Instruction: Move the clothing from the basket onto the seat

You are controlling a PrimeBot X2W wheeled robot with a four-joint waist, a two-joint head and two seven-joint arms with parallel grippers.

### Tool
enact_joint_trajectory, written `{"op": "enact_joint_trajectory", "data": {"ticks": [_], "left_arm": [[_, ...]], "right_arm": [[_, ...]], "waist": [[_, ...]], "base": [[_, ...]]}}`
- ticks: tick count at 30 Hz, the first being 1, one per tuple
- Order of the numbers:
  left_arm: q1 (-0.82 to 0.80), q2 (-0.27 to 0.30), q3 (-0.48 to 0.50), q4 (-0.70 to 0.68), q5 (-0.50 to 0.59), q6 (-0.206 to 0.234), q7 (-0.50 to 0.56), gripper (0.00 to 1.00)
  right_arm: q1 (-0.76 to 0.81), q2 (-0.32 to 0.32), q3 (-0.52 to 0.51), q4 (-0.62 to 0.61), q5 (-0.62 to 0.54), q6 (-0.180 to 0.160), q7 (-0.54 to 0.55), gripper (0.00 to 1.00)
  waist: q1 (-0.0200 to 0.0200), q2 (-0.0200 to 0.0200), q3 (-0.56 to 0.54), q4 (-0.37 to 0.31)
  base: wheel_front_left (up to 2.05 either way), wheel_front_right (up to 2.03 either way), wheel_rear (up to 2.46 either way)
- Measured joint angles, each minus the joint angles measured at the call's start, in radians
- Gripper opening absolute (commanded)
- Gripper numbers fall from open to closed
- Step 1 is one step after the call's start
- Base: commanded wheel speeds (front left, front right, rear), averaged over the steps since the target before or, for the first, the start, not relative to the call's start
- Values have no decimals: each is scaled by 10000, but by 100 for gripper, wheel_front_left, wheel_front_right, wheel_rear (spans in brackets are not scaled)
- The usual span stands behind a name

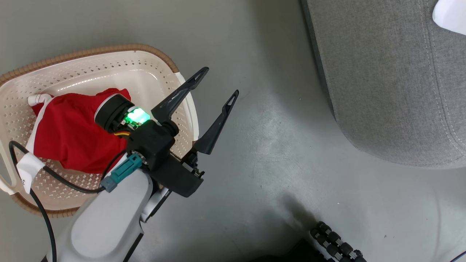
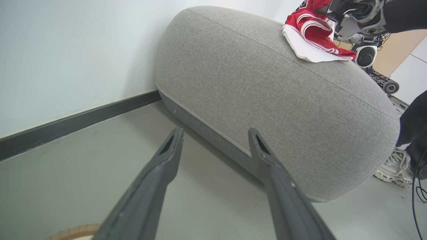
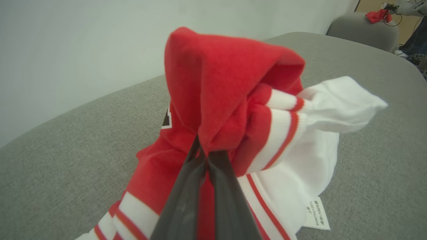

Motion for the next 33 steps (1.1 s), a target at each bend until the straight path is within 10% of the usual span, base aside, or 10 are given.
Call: {"op": "enact_joint_trajectory", "data": {"ticks": [2,4,33], "left_arm": [[-35,-2,-4,38,-2,0,-2,100],[-43,-33,-25,130,-2,0,-8,100],[-146,-922,157,1216,-786,0,-42,100]], "right_arm": [[0,6,-17,59,27,0,-12,2],[0,23,4,61,23,0,-13,100],[360,138,1095,290,-1179,984,-117,100]], "waist": [[0,0,-6,1],[0,0,-51,3],[-1,0,-2037,490]], "base": [[0,0,0],[0,0,0],[0,0,0]]}}
